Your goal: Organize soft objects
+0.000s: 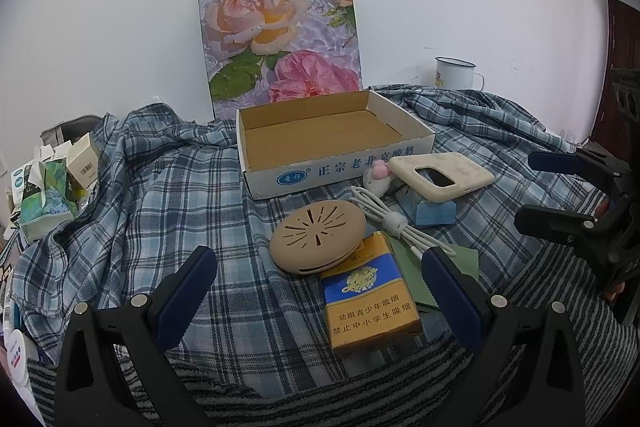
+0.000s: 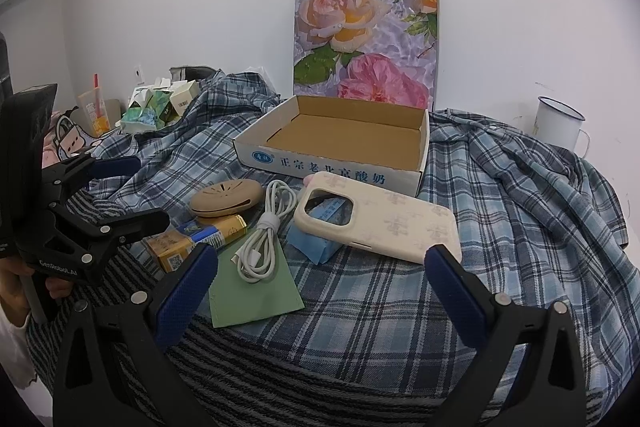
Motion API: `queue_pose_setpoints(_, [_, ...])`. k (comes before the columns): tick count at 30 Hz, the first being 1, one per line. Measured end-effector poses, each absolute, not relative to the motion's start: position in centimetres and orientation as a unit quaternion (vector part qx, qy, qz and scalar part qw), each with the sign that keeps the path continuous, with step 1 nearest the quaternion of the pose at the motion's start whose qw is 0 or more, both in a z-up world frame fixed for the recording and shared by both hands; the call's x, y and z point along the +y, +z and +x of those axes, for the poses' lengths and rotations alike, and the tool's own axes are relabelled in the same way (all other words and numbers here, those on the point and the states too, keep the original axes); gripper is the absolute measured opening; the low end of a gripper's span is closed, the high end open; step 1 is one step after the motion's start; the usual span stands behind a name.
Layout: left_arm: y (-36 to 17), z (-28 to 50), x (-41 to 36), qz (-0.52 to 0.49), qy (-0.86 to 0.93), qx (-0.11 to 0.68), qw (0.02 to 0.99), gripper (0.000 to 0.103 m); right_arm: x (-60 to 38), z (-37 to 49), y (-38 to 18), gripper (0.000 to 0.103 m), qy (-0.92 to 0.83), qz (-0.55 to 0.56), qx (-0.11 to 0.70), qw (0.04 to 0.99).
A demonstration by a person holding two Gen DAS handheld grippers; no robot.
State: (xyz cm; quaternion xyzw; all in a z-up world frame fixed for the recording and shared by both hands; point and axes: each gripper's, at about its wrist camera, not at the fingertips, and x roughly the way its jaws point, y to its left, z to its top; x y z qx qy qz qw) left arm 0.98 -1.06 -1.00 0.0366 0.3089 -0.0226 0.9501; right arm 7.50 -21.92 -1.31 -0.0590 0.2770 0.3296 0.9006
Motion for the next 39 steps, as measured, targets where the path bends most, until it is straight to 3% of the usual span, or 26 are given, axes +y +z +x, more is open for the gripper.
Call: queue_pose_setpoints(39, [-1.22,1.12,-0.88,0.028,-0.027,0.316,0.948,0.103,-21.77,7.77,-1.39,0.103,0.331,-0.058,0.285,0.898])
